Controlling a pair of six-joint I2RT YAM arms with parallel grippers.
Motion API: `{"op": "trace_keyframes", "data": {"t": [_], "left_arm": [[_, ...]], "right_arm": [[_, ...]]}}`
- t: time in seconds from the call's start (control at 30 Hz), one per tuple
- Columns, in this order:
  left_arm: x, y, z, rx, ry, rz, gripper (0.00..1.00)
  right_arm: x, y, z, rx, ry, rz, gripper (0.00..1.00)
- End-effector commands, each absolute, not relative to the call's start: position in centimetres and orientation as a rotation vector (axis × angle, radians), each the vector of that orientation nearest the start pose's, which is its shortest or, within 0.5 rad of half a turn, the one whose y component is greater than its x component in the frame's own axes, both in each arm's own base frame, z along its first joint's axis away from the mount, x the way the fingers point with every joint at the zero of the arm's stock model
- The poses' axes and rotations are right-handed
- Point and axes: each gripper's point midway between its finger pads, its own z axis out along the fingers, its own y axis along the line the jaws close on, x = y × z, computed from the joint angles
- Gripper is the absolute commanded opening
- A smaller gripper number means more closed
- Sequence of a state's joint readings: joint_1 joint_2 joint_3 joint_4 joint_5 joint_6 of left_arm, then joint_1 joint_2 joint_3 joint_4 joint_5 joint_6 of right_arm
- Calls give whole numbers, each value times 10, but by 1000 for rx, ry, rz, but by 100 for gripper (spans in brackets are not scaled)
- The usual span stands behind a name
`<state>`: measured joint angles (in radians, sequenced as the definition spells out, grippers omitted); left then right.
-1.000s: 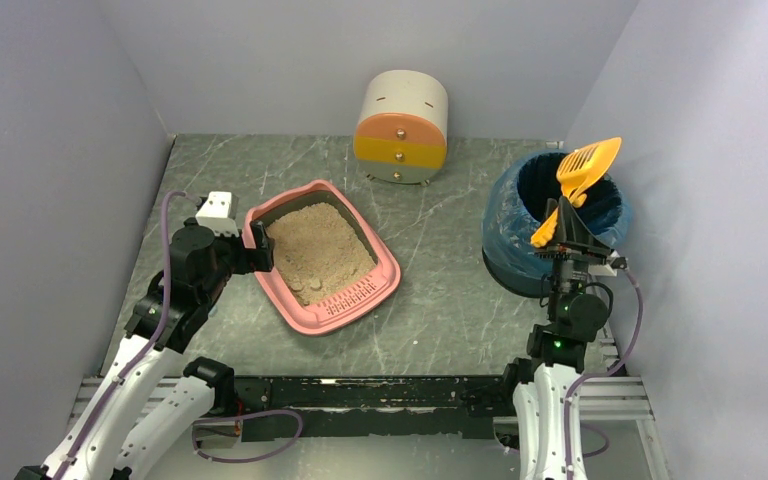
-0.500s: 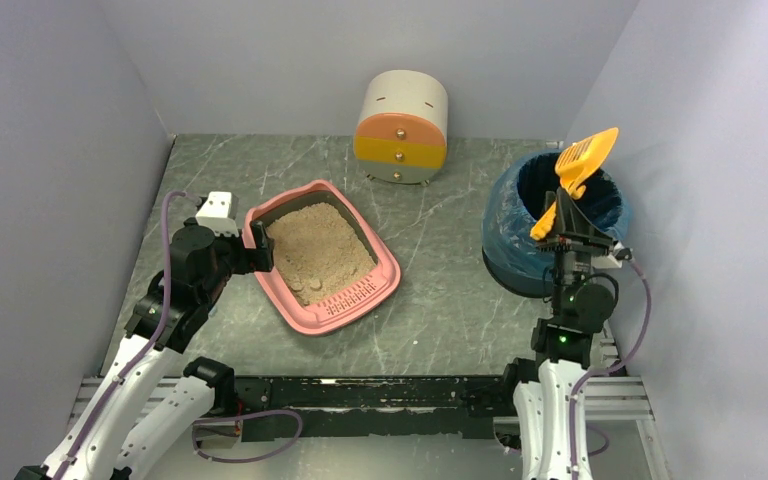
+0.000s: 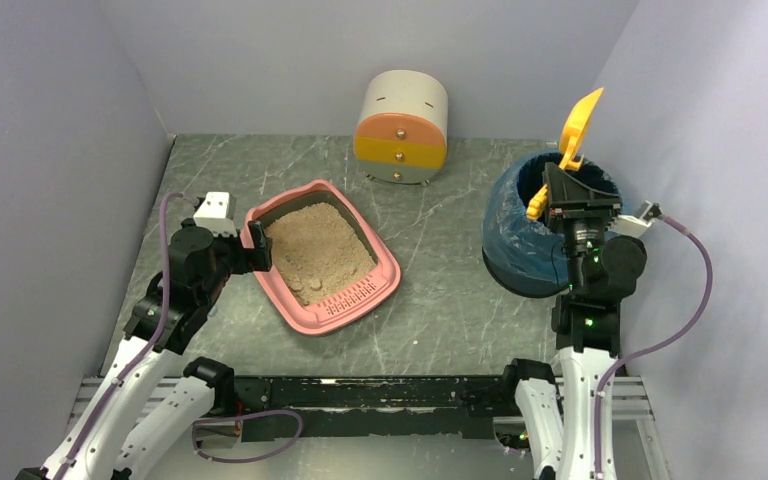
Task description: Clean the litter box
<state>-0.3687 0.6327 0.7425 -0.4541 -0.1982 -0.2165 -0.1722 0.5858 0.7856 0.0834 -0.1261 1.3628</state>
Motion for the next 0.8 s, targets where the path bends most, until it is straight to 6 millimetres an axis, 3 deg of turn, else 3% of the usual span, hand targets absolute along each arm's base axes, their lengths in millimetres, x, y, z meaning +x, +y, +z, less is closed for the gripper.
{"op": "trace_keyframes", "data": {"t": [0.0,0.3,0.57,0.77], "left_arm": [[255,-71,239,19,1901,-201,97],[256,-65,236,-6,1913,-166,97],[255,-55,236,-48,1921,-114,97],[254,-50,239,-71,1908,-97,97]], "right_arm": [[289,28,397,792,1266,983,0],[313,71,394,504,1480,954,0],[307,113,381,271,1573,922,0],[302,145,350,150,1681,909,0]]}}
